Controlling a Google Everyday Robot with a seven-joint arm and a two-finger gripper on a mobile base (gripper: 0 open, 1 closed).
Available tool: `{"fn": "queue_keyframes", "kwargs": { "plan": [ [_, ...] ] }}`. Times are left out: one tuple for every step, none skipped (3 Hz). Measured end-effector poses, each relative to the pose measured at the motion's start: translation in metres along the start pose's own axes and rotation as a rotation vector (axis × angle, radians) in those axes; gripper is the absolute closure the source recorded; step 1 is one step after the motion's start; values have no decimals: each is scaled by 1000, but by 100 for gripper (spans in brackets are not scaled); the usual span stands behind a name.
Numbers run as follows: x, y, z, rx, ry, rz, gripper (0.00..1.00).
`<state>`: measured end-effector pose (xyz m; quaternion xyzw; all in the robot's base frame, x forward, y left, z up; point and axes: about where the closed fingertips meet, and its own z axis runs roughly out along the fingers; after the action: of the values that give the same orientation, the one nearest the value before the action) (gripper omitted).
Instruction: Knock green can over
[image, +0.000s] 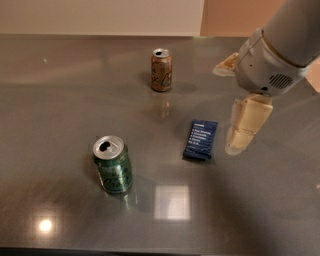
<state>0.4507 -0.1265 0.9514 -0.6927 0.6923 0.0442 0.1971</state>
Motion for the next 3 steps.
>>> {"fn": "queue_keyframes", "kwargs": {
  "plan": [
    [-23,13,24,-65,-24,-93,0],
    [-48,31,49,-119,-47,-196,0],
    [-80,45,67,-154,-98,-285,0]
  ]
}}
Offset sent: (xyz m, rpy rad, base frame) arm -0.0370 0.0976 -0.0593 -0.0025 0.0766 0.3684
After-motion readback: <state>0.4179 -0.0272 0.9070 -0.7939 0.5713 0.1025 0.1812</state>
